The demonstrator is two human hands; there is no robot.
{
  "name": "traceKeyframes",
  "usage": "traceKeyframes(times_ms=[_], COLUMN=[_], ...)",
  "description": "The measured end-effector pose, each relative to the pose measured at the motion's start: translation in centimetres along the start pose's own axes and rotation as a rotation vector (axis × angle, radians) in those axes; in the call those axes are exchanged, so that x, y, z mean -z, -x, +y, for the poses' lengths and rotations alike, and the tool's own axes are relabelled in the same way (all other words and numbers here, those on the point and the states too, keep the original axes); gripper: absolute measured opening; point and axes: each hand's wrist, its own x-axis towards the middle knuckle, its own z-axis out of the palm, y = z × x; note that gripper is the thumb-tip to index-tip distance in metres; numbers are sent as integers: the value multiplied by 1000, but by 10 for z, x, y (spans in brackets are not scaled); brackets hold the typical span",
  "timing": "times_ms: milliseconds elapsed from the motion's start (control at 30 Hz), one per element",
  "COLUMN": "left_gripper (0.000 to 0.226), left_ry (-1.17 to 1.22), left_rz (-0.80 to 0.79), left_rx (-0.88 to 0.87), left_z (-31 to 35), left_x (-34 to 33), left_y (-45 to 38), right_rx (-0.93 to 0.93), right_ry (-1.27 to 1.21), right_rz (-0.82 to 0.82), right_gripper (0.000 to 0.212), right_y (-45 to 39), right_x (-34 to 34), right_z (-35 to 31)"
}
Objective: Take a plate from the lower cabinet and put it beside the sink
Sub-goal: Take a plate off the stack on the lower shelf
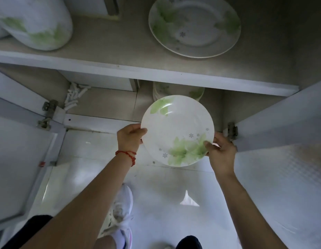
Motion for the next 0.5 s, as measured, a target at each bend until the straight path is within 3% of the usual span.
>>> traceKeyframes(times_ms=[67,300,500], left_gripper=[18,23,20], left_ry=[5,14,32], left_rz=[15,16,48], left_rx=[4,26,77], left_z=[3,21,66], left_x=[9,42,75], left_y=[15,82,153], right_rx=[2,-61,-125], right_ry=[3,-10,-26], right_rz=[-4,-30,-45], right_gripper=[33,50,41], right_y=[15,77,137], right_x=[4,29,56], right_z=[-6,-42,-97])
